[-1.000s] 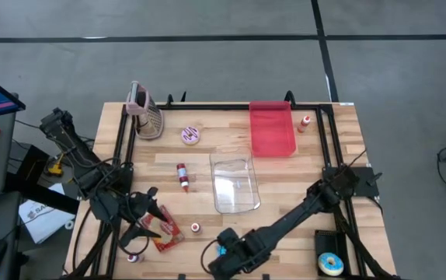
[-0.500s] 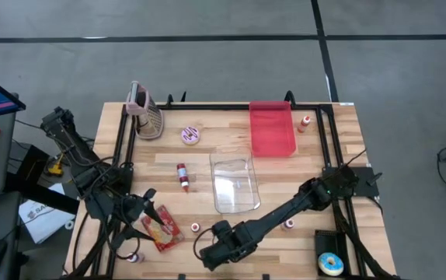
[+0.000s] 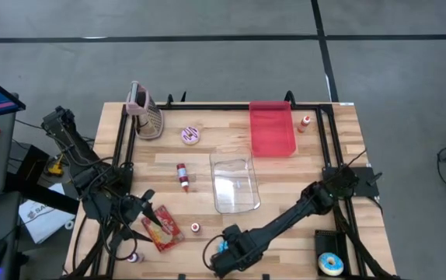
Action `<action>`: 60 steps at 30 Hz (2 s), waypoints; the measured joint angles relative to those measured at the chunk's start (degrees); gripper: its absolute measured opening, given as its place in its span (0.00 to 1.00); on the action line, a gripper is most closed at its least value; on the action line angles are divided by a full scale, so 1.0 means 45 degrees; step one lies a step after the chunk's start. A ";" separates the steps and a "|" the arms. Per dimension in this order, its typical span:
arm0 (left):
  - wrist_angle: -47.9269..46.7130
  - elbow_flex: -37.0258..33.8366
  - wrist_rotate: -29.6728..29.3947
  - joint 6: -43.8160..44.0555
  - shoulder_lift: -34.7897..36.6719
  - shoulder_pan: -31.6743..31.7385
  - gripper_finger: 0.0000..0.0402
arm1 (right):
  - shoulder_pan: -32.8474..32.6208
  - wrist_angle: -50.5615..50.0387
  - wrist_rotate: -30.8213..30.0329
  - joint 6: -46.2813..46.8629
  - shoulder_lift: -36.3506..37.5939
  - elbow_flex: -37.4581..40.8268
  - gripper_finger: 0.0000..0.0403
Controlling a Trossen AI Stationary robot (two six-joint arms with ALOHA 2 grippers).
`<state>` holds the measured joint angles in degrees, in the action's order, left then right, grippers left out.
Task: Pick & Place Food Item
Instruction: Put the blue donut into the black bin
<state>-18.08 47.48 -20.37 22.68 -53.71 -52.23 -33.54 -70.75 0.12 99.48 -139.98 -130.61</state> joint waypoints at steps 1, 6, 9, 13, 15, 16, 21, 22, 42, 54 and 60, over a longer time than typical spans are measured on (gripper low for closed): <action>0.0000 0.0000 -0.0002 -0.0011 0.0000 0.0000 0.57 | -0.0043 -0.0011 0.0010 0.0009 0.0005 -0.0005 0.45; 0.0020 0.0000 -0.0066 -0.0127 0.0000 0.0000 0.57 | -0.0045 0.0137 -0.0332 -0.0062 0.0024 0.0269 0.45; 0.0023 0.0000 -0.0105 -0.0085 0.0000 0.0000 0.57 | 0.0055 0.0163 -0.0372 -0.0216 -0.0024 0.0335 0.46; 0.0020 0.0000 -0.0142 -0.0013 0.0000 0.0000 0.58 | 0.0251 0.0082 -0.0464 -0.0536 -0.0217 0.0342 0.49; 0.0023 0.0000 -0.0141 0.0029 0.0000 0.0000 0.58 | 0.0304 0.0145 -0.0401 -0.0726 -0.0250 0.0360 0.50; 0.0023 0.0000 -0.0144 0.0038 0.0000 0.0000 0.58 | 0.0340 0.0239 -0.0421 -0.0758 -0.0223 0.0337 0.51; 0.0023 0.0000 -0.0144 0.0053 0.0000 0.0000 0.58 | 0.0398 -0.0108 -0.0607 -0.0906 -0.0214 0.0335 0.52; 0.0025 0.0000 -0.0143 0.0053 0.0000 0.0000 0.58 | 0.0392 -0.0086 -0.0607 -0.0913 -0.0214 0.0335 0.52; 0.0025 0.0000 -0.0139 0.0061 0.0000 0.0000 0.58 | 0.0309 0.0191 -0.0607 -0.1234 -0.0780 0.0316 0.52; 0.0021 0.0000 -0.0136 0.0063 0.0000 0.0000 0.58 | 0.0312 -0.0100 -0.0659 -0.1449 -0.0845 0.0345 0.52; 0.0022 0.0000 -0.0134 0.0063 0.0000 0.0000 0.58 | 0.0393 -0.0284 -0.0674 -0.1533 -0.0845 0.0345 0.51</action>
<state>-17.98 47.48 -20.97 22.96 -53.71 -52.23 -31.77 -72.03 -2.91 92.58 -143.79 -129.05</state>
